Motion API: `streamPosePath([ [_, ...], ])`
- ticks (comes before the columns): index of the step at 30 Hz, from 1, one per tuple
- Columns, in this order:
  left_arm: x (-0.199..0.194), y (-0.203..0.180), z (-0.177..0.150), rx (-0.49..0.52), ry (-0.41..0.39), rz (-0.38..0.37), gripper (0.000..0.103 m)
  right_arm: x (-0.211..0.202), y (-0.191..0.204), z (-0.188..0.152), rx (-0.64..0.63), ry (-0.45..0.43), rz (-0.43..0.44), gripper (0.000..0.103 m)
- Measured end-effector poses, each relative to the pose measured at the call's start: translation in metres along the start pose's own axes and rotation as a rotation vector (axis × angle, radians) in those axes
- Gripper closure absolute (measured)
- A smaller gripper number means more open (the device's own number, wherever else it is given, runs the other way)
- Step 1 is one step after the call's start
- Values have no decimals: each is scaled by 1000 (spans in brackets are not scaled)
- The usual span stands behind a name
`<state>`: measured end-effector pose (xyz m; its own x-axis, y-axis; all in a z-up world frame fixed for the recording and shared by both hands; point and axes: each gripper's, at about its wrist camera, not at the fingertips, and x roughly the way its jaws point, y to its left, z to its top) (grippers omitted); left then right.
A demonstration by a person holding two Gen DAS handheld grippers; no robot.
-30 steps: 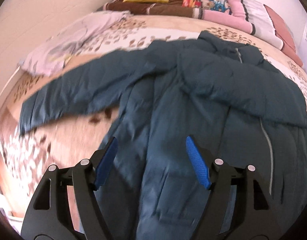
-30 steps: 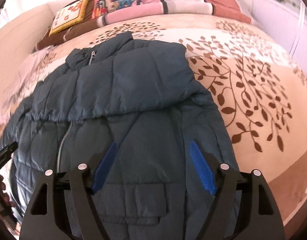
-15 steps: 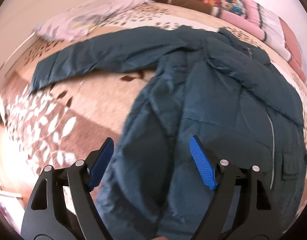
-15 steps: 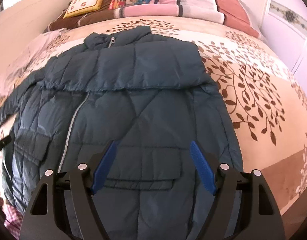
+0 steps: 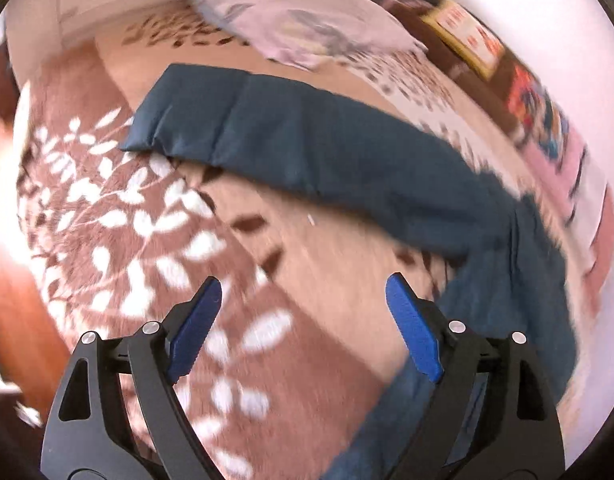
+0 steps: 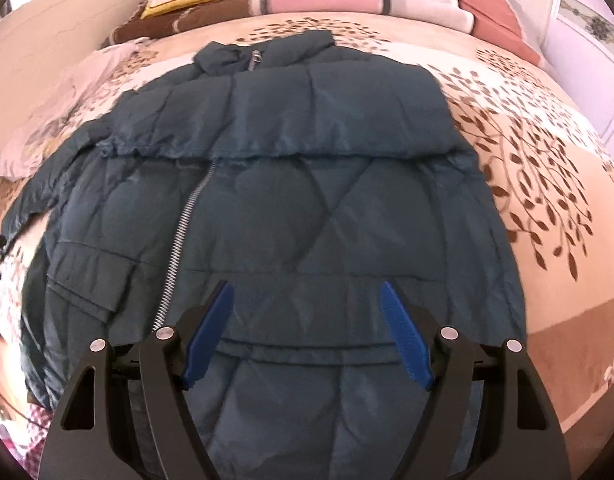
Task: Fold large clothes
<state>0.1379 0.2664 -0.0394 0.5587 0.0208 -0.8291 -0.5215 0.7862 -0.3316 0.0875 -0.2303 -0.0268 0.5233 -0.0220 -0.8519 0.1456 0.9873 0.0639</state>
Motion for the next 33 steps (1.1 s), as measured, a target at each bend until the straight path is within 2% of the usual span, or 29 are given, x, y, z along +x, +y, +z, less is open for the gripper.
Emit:
streamPosePath([
  [3,15,22,19,-122,-5,-54,19,2,7,6,-2,-13,18,29],
  [7,44,48,40,-320,23,-164,19,6,19,14,-29,-18,29,29],
  [10,62,54,46,-391,43,-174,19,10,30,18,-49,-5,57,29],
  [14,70,54,54,-453,18,-184,19,17,39,20,-53,38,89,29],
  [16,71,51,60,-440,-18,-200,27,19,40,20,-38,46,105,29],
  [17,72,49,62,-431,-24,-209,38,19,40,20,-37,44,114,29],
  [19,77,47,66,-428,-19,-216,41,17,43,19,-53,35,125,30],
  [22,84,51,71,-435,-18,-194,62,13,45,19,-75,15,130,30],
  [24,88,57,73,-438,-18,-183,94,12,45,19,-77,10,135,31],
  [26,86,63,72,-438,-30,-196,98,11,45,19,-77,8,143,32],
  [28,73,57,72,-374,-80,-173,99,11,45,19,-81,10,145,33],
  [30,52,37,74,-246,-165,-133,100,11,44,19,-77,11,151,34],
  [33,17,0,79,-61,-276,-121,100,8,39,18,-59,1,160,34],
])
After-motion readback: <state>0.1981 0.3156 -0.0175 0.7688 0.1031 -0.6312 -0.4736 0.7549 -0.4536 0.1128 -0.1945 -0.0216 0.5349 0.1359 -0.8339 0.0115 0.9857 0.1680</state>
